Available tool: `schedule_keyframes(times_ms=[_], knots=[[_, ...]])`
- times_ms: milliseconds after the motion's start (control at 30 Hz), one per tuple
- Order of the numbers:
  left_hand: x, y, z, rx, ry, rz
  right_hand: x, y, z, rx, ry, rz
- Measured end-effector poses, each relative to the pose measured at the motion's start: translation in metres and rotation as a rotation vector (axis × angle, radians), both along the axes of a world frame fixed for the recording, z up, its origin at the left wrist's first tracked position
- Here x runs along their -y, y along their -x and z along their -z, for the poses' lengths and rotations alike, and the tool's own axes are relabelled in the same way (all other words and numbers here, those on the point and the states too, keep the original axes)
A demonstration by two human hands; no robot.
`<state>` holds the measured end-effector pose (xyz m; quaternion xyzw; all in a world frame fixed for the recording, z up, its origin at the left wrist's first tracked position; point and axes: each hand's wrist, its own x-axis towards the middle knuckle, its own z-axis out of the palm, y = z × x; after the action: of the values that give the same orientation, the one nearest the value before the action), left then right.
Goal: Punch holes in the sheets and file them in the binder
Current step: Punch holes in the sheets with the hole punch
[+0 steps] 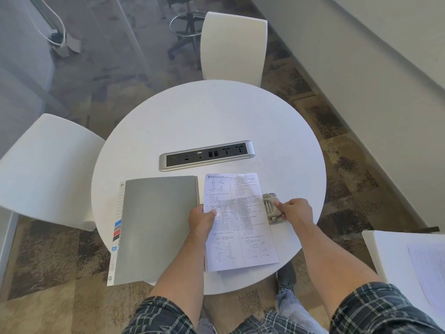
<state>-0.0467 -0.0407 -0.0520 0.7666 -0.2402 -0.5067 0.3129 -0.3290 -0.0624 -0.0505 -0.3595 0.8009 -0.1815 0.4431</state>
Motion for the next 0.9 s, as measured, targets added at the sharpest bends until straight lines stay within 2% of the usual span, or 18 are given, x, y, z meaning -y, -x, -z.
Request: schedule_keyframes(times_ms=[233, 567, 900], knots=[[0.004, 0.008, 0.0, 0.057, -0.011, 0.014, 0.003, 0.0, 0.002, -0.037, -0.028, 0.004], [0.007, 0.016, 0.012, -0.025, -0.05, 0.015, 0.003, 0.004, -0.005, 0.103, -0.045, 0.038], [0.004, 0.021, 0.013, -0.022, -0.043, -0.032, 0.003, 0.005, -0.008, 0.132, -0.055, 0.025]])
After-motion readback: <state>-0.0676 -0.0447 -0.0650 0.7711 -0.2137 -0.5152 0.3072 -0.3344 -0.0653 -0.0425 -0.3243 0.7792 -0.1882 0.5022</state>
